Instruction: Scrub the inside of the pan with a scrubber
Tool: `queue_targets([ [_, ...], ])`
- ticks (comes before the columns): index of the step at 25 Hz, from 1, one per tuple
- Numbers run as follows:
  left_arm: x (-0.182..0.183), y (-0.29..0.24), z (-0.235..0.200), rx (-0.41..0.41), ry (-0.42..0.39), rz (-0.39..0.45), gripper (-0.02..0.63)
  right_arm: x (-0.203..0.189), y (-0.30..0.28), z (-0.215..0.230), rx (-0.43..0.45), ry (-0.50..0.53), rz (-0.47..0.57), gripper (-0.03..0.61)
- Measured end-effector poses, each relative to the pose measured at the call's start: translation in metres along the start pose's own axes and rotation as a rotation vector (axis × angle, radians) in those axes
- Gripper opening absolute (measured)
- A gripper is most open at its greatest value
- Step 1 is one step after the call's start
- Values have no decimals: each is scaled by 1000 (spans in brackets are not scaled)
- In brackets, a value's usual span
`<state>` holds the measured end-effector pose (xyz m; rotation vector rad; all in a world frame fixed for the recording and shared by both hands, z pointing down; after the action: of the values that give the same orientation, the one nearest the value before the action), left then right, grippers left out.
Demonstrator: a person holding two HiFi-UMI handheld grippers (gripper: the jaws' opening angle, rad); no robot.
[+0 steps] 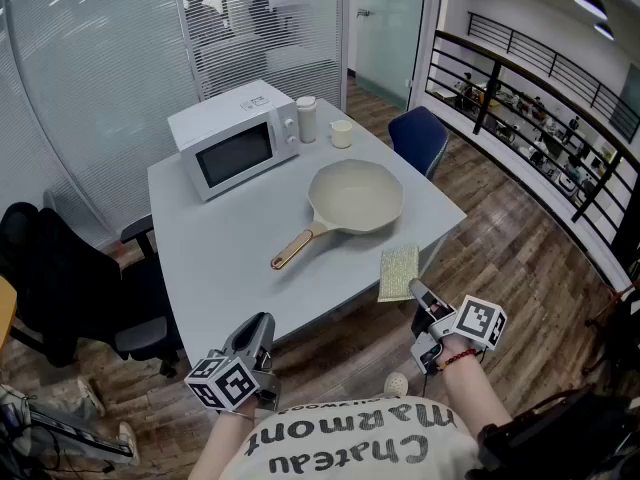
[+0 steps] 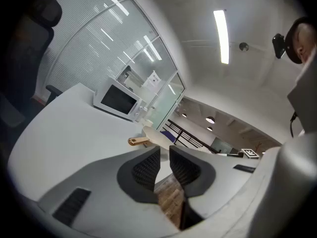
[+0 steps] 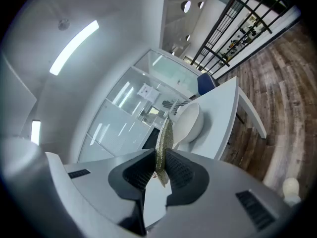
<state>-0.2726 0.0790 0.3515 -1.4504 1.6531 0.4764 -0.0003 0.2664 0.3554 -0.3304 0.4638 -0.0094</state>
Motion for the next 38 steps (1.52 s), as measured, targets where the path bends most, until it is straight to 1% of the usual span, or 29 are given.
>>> queue_targets([
  [2,-4,-5,-2,7,13,-11,48,3,-7,-1,65,27,-12,64],
  [3,-4,-8,-2,9,15,-14,48,4,-8,1,66,28,-17,64],
  [5,-1,-19,0,8,9,-14,48,11,-6,8,10,6,-23,64],
  [6,4,-25,3,5,0,-9,48,19,-8,11,1,2,-21,64],
  [8,13,-38,11,10,-31,1,48,38,-16,12,33,10,-11,64],
  [10,22,-47,20,25,-84,5,48,60,-24,11,77,2,18,64],
  [12,38,-57,33,29,-168,15,48,83,-28,5,77,-17,52,64],
  [14,60,-65,45,34,-263,38,48,100,-35,-4,88,0,60,64],
  [15,69,-67,49,37,-297,52,48,105,-39,-7,95,22,53,64],
  [16,75,-69,53,39,-317,64,48,108,-43,-8,93,46,43,64],
  [19,84,-80,58,56,-340,86,48,112,-52,-3,62,95,28,64],
  [21,86,-90,60,76,-346,90,48,121,-61,-2,91,140,26,64],
  [23,88,-102,61,80,-326,94,48,136,-70,1,115,169,25,64],
  [27,90,-133,58,98,-260,92,48,169,-89,10,140,149,5,64],
  [30,89,-159,56,120,-243,91,48,194,-103,18,150,160,-24,64],
  [34,96,-194,59,125,-220,118,48,230,-121,29,157,165,-49,64],
  [36,93,-208,61,136,-214,123,48,240,-130,38,142,161,-74,66],
  [38,87,-216,62,157,-220,121,48,245,-142,46,158,161,-99,64],
])
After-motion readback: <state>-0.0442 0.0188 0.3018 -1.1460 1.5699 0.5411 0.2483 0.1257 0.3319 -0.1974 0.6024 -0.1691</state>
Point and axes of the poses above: the fingertips, and each gripper's own axes: y backward along the fingers, z to its right, x out of its top, the point moved 2 cm from there along y, backward along the fingers, and after that the axes turned 7 degrees about -z, right-handed, at the moved point
